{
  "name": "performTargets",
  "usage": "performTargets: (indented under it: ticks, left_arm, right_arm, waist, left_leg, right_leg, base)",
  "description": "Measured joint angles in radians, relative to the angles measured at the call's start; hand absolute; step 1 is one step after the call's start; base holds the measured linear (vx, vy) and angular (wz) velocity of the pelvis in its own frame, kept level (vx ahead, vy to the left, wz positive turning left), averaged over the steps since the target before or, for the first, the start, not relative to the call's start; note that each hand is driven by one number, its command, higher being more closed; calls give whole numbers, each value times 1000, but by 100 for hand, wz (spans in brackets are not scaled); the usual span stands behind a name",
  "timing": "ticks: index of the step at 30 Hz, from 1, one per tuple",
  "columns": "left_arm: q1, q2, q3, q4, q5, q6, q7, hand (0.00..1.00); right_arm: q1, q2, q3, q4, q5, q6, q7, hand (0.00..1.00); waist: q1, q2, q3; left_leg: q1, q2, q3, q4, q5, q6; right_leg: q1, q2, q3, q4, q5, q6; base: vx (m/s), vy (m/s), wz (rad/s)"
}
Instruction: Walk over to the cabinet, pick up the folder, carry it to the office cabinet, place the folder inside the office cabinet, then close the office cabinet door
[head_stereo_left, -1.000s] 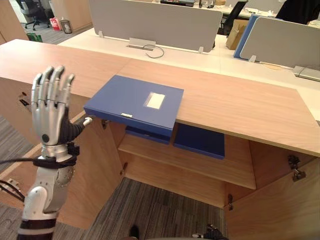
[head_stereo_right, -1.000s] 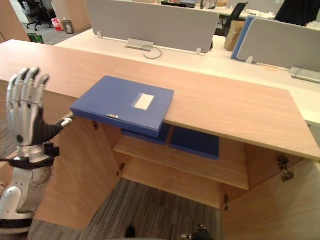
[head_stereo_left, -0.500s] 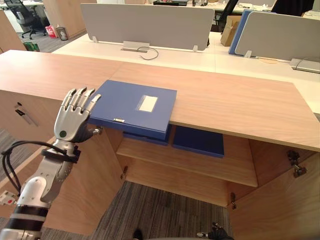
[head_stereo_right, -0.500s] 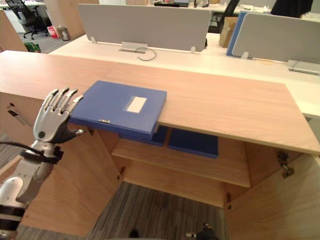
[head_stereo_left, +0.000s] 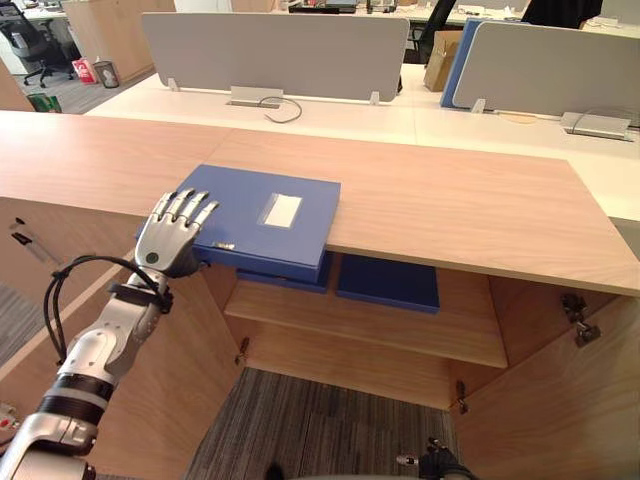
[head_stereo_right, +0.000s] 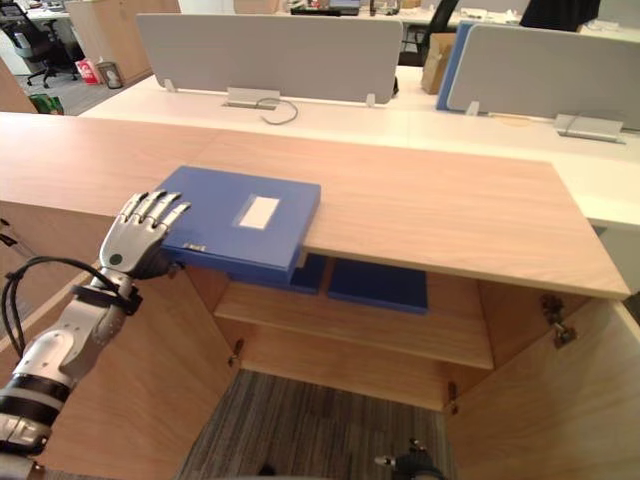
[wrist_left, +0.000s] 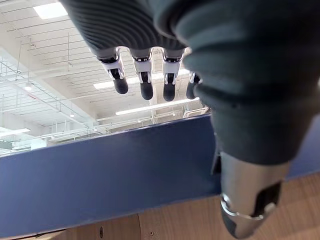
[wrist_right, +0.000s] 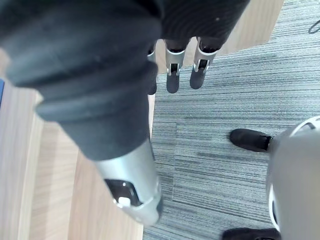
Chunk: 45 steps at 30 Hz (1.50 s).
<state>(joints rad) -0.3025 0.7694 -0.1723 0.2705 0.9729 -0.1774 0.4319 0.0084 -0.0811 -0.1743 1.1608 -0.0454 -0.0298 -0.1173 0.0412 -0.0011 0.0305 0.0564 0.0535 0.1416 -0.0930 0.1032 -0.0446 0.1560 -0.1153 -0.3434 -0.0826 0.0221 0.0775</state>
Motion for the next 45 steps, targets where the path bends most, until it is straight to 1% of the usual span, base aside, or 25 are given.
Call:
performTargets:
  ticks: [5,9,12,14,15,20,23,27,34,36,37,38,39,40,42,43,45]
  left_arm:
    - [-44,-21,-19,66,-1,13,-9,0]
    - [-49,-24,-44,107,-1,12,-27,0]
    - [-68,-44,-48,153,-1,12,-37,0]
    - [-85,-47,-56,164,-3,13,-44,0]
    - [-96,-50,-64,175,-8,15,-48,100]
    - [-127,-64,-66,193,-40,21,-49,100]
    - [-141,-93,-61,193,-71,32,-47,100]
    - [-145,-109,-50,193,-74,35,-44,100]
    - [-131,-183,0,187,-74,43,-42,100]
    - [-68,-263,60,104,-85,54,-39,100]
    - [-45,-289,73,69,-108,58,-36,100]
    - [7,-344,93,-24,-141,63,-25,100]
    - [62,-399,92,-132,-184,58,-24,100]
    - [92,-426,86,-183,-209,50,-24,100]
    - [199,-523,21,-339,-318,-6,-26,100]
    - [223,-543,2,-370,-350,-23,-31,100]
    - [310,-600,-78,-461,-484,-80,-85,100]
  right_arm:
    - [-16,-1,-2,0,25,3,0,0]
    - [-22,-5,-5,0,25,5,0,0]
    - [-25,-9,-42,0,26,9,0,0]
    - [-25,-16,-42,0,27,9,0,0]
    - [-27,-19,-42,0,28,9,0,0]
    - [-41,-23,-73,0,30,10,1,0]
    - [-43,-25,-76,0,30,10,1,0]
    - [-46,-26,-76,0,29,10,2,0]
    - [-58,-31,-68,2,27,12,2,0]
    - [-60,-32,-62,2,27,13,2,0]
    - [-60,-32,-60,3,28,15,2,0]
    - [-60,-32,-60,3,29,20,2,0]
    - [-61,-32,-60,9,30,25,1,0]
    - [-61,-32,-60,11,32,28,0,0]
    - [-54,-30,-60,15,44,31,0,0]
    - [-55,-30,-60,20,51,31,0,0]
    - [-52,-25,-59,34,66,32,0,0]
  waist:
    - [-8,0,0]
    - [-12,2,0]
    - [-23,3,0]
    - [-24,3,0]
    - [-25,4,0]
    - [-35,5,-1]
    - [-38,6,-1]
    - [-45,8,-3]
    - [-48,12,-5]
    - [-48,13,-6]
    - [-48,13,-6]
    - [-45,13,-6]
    - [-39,13,-6]
    - [-37,14,-6]
    - [-26,17,-8]
    - [-24,18,-8]
    - [-21,18,-8]
  left_leg:
    - [3,0,5,0,-1,0]
    - [16,0,18,0,-5,0]
    - [16,-1,19,0,-6,0]
    - [16,-1,19,0,-6,0]
    - [16,-1,19,0,-6,0]
    - [17,-1,21,0,-6,0]
    - [17,-1,22,0,-6,0]
    - [18,0,25,0,-6,0]
    - [21,0,26,0,-8,0]
    - [21,-1,24,0,-9,2]
    - [21,-1,23,0,-10,2]
    - [21,-3,22,0,-10,3]
    - [21,-5,20,0,-11,4]
    - [21,-6,18,0,-11,4]
    - [20,-12,11,0,-12,6]
    - [20,-13,10,0,-12,6]
    - [19,-14,4,0,-12,6]
  right_leg:
    - [0,-1,2,0,0,0]
    - [5,-2,16,0,0,0]
    - [4,-4,17,0,0,0]
    - [4,-4,17,0,0,0]
    - [4,-4,17,0,1,0]
    - [4,-4,17,0,1,0]
    - [4,-4,17,0,1,1]
    - [4,-3,17,0,1,1]
    - [6,-3,17,0,1,1]
    - [6,-4,17,0,1,1]
    - [6,-5,17,0,1,1]
    - [6,-6,17,0,0,1]
    - [7,-8,17,0,0,2]
    - [7,-9,16,0,0,2]
    - [10,-14,12,0,-2,4]
    - [11,-14,11,0,-2,4]
    - [12,-16,4,3,-4,7]
  base:
    - [-6,7,-1]
    - [-16,20,-10]
    - [-7,7,-2]
    - [0,0,0]
    - [0,0,0]
    - [0,0,0]
    - [0,0,0]
    - [0,0,0]
    - [0,0,0]
    - [0,0,0]
    - [0,0,0]
    - [0,0,0]
    - [0,0,3]
    - [0,0,5]
    - [0,0,8]
    - [0,0,8]
    - [-11,5,7]
